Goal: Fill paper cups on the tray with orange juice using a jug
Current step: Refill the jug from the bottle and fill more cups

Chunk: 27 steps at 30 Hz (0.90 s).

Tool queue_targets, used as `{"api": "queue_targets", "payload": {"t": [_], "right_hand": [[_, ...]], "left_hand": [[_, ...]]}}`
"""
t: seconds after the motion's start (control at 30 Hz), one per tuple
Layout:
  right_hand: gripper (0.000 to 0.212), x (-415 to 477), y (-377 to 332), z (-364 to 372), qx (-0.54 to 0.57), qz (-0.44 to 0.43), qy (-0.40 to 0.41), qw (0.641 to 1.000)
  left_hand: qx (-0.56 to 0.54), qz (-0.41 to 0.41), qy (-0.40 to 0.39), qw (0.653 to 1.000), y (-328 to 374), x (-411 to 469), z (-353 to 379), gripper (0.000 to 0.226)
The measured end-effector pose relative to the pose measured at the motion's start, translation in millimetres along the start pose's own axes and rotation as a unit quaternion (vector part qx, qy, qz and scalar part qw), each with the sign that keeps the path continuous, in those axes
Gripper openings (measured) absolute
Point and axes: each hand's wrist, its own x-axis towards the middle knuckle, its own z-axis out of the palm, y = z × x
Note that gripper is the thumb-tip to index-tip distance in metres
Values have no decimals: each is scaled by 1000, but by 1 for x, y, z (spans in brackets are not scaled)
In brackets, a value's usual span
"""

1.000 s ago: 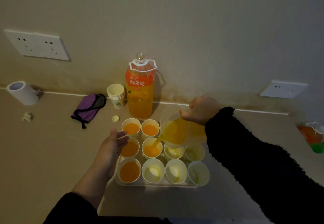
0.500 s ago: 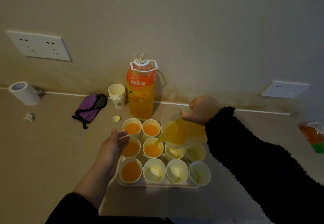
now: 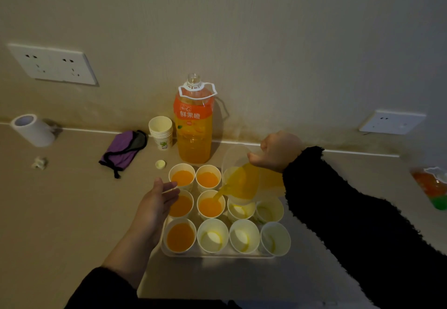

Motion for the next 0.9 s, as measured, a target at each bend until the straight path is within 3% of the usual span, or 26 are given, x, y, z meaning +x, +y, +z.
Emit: {"api": "queue_targets", "payload": {"t": [0.37, 0.5, 0.9], "right_hand": [[55, 2, 0, -3, -9, 8, -18, 1000], [63, 0, 0, -6, -13, -5, -15, 1000], [60, -6, 18, -6, 90, -35, 37, 995]], "left_hand": [[6, -8, 4, 1000, 0, 0, -1, 52], [4, -13, 3, 1000, 0, 0, 0, 50], [-7, -37, -26, 999, 2, -9, 12, 53]]}}
